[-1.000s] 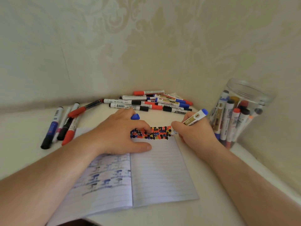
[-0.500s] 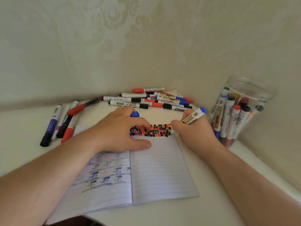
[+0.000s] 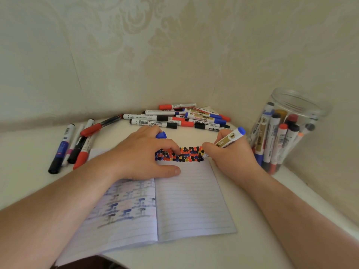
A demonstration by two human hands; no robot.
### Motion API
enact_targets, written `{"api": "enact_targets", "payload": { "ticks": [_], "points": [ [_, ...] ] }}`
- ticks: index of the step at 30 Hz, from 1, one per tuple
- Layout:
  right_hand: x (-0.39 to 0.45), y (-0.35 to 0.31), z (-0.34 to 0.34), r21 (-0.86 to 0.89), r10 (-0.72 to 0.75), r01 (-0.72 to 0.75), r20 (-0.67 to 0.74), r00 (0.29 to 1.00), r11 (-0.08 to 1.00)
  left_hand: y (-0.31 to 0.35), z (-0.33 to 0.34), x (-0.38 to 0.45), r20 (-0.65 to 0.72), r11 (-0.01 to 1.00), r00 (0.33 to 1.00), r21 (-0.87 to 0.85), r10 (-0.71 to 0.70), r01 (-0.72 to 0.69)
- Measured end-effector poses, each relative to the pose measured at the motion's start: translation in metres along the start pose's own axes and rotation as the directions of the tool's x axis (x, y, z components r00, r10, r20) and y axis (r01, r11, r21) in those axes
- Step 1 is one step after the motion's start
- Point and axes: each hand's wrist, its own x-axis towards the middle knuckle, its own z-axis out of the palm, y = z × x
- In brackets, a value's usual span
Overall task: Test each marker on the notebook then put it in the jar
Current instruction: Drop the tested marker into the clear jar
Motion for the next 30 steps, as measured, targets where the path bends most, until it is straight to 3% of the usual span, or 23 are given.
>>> {"api": "enact_targets", "payload": {
  "ticks": [15,19,21,24,27,30],
  "points": [
    [-0.001,-0.001,0.001,0.041,-0.01,0.009,0.009,1.0,0.999,0.003,-0.002,-0.002,-0.016,1.0,1.0,-0.012,0.005,-0.005],
    [-0.011,-0.007,-0.001,0.197,-0.199,0.209,-0.073,0.977,0.958,0.002,0.002,-0.001,-0.182,0.98,0.982,-0.197,-0.048,0.011],
    [-0.017,-0.011,-0.003,0.327,-0.267,0.267,-0.045,0.963,0.907,0.002,0.002,-0.001,-0.251,0.963,0.966,-0.271,-0.068,-0.002],
    [-0.018,-0.015,-0.006,0.47,-0.277,0.203,0.095,0.956,0.859,0.004,0.001,-0.001,-0.249,0.952,0.966,-0.306,-0.073,-0.007],
    [-0.015,-0.011,-0.006,0.697,-0.204,-0.026,0.245,0.948,0.716,0.003,0.001,-0.001,-0.248,0.951,0.967,-0.309,-0.058,-0.022],
    [-0.013,-0.009,-0.006,0.746,-0.177,-0.089,0.269,0.947,0.659,0.001,0.002,-0.002,-0.279,0.969,0.96,-0.241,-0.022,-0.048]
  ]
}}
